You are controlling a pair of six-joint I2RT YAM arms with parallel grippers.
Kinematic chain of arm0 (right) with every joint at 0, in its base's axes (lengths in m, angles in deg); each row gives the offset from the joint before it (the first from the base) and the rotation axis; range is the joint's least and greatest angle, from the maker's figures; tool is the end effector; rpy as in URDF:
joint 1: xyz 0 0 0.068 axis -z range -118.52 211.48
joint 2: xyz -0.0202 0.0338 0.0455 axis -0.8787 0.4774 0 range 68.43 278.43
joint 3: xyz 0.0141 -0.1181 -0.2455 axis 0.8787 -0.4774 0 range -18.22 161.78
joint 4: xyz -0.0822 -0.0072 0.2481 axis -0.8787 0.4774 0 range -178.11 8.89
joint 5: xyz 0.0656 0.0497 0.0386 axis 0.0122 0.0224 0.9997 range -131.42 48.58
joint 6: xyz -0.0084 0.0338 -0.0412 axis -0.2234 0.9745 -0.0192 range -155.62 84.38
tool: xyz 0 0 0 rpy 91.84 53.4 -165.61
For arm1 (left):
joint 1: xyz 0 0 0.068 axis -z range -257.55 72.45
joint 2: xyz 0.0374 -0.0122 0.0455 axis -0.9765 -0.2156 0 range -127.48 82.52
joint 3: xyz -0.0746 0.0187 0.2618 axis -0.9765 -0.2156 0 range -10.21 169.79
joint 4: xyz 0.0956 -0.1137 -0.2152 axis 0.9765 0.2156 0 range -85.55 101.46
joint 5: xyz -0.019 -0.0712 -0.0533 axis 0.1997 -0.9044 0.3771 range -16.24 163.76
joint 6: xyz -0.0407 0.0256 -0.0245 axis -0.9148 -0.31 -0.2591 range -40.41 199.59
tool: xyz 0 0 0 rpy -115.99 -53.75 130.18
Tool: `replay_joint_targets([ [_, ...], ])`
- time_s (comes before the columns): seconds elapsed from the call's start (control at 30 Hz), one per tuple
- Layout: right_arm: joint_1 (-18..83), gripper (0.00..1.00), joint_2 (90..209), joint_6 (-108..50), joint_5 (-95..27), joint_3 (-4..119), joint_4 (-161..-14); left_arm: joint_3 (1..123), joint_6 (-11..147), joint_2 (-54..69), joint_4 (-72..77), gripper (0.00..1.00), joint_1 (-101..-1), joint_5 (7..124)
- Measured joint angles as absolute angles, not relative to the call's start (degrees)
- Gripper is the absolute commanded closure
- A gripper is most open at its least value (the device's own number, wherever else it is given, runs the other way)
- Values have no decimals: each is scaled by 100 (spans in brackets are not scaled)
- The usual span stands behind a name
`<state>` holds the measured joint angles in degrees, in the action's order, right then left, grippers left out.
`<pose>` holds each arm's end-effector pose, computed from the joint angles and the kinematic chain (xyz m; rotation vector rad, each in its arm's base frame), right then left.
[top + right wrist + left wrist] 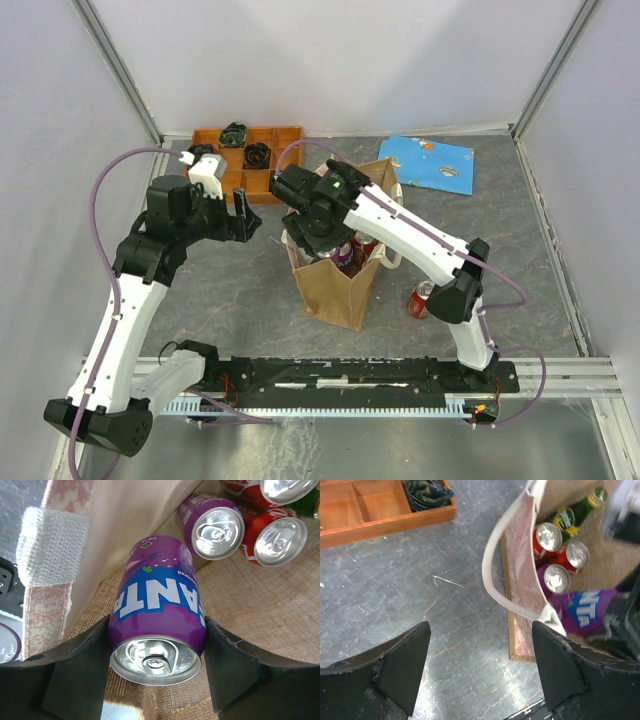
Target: Place the beverage into the canvas bag
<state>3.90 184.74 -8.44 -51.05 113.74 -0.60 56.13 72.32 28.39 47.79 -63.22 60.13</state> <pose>0.2145 0.3266 0.3703 -0.6962 2.7051 0.1267 0.1773 -0.0540 0.3818 0.2742 2.1156 -0.4748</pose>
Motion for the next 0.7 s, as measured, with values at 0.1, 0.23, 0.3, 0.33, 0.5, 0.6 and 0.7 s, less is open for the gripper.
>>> replay_joint_targets([
  [0.1, 267, 100, 18544, -840, -5078, 11188, -82, 5692, 7145, 2747, 4674, 12, -6543, 6070],
  [0.23, 202, 100, 18557, -822, -5024, 10723, -209, 5692, 7066, 2675, 4606, 12, -6779, 6161],
  [0.3, 195, 100, 18585, -818, -4976, 10506, -286, 5692, 7051, 2646, 4584, 12, -6871, 6192],
  [0.33, 195, 100, 18607, -811, -4947, 10430, -331, 5692, 7049, 2635, 4582, 12, -6897, 6207],
  [0.5, 215, 100, 18666, -792, -4897, 10109, -710, 5692, 7047, 2614, 4580, 12, -6945, 6275],
  [0.6, 235, 100, 18668, -774, -4886, 9873, -961, 5692, 7047, 2614, 4580, 12, -6945, 6279],
  [0.7, 283, 100, 18668, -715, -4842, 9527, -1243, 5692, 7047, 2614, 4580, 12, -6945, 6288],
])
